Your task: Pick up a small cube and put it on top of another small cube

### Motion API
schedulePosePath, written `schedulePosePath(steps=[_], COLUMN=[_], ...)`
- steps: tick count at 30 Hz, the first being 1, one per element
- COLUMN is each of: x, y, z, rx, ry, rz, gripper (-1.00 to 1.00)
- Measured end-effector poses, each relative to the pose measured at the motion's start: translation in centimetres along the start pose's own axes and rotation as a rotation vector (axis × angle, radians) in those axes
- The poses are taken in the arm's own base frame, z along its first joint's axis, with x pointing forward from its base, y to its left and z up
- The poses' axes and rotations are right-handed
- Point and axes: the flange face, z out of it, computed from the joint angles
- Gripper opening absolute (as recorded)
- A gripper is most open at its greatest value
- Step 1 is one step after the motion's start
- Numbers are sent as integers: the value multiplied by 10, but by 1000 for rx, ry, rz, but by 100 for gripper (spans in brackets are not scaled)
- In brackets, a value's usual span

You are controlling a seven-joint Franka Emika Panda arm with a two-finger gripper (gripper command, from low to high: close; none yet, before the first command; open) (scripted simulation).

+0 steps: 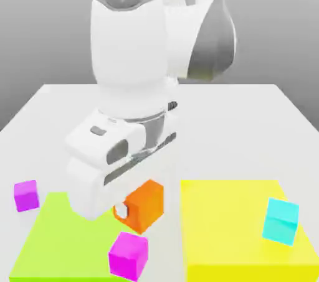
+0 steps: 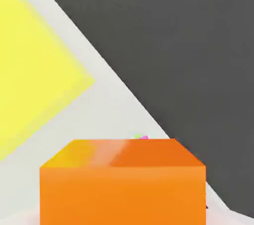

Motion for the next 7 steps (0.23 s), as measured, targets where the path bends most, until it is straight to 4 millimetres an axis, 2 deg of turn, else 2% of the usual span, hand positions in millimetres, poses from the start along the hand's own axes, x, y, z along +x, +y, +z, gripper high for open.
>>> schedulePosePath(steps=[3,4,7], x=[-1,-2,-2], y=[1,1,1], z=[40,51,51], rx=[0,-1,-1], ry=[3,3,3], rz=[14,16,16], gripper=[-100,100,100])
